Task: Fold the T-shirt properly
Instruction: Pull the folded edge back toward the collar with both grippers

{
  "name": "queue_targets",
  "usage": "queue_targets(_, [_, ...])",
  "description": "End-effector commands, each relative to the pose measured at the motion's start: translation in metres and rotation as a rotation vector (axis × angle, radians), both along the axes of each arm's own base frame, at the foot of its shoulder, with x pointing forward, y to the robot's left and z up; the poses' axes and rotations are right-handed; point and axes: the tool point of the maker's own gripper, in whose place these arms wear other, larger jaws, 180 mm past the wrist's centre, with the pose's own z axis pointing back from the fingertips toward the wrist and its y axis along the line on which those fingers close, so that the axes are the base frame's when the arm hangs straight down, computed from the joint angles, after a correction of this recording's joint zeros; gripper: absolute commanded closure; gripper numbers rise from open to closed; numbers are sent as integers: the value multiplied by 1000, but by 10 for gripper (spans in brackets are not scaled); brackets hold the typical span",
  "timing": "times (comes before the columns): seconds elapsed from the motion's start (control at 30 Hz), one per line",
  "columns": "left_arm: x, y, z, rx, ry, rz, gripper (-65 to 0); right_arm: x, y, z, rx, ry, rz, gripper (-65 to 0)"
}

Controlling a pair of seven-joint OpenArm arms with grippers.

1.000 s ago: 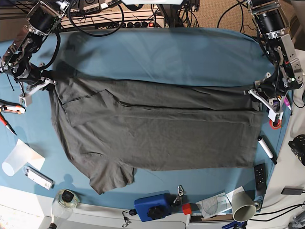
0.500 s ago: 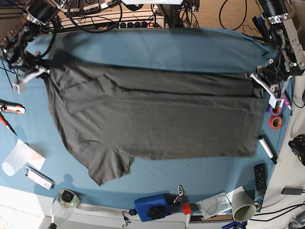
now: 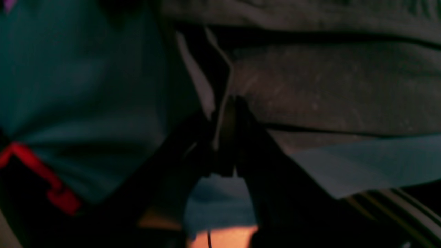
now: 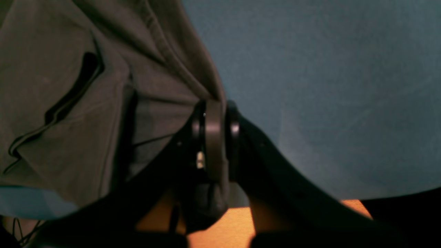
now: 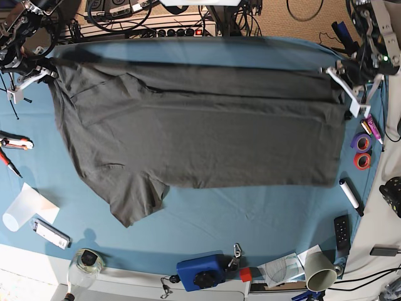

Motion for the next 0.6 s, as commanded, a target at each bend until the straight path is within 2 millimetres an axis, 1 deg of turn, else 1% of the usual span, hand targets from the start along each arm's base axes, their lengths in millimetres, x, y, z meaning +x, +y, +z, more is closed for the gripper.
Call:
queue_targets(0.0, [-3,11,5,47,3,-1,0,0,-14,11,-60,4,12,0])
queue_targets(0.1, [-16,11,-1,47,37,-2,0,-4,-14,10,-63,12,21,0])
queue_targets(0.17, [-19,11,-2,48,47,-2,0,-4,-14,9,-63,14,21,0])
queue_targets(0.33, [-19,12,-2,49,49,-2,0,-3,-14,10,-60,10,21,0])
queue_targets(0.47, [-22,20,-4,98,67,1,0,-3,-13,10,-58,8,21,0])
queue_targets(0.57, [-23,21,-4,106,68,1,0,-3,-13,10,-59,8,22,0])
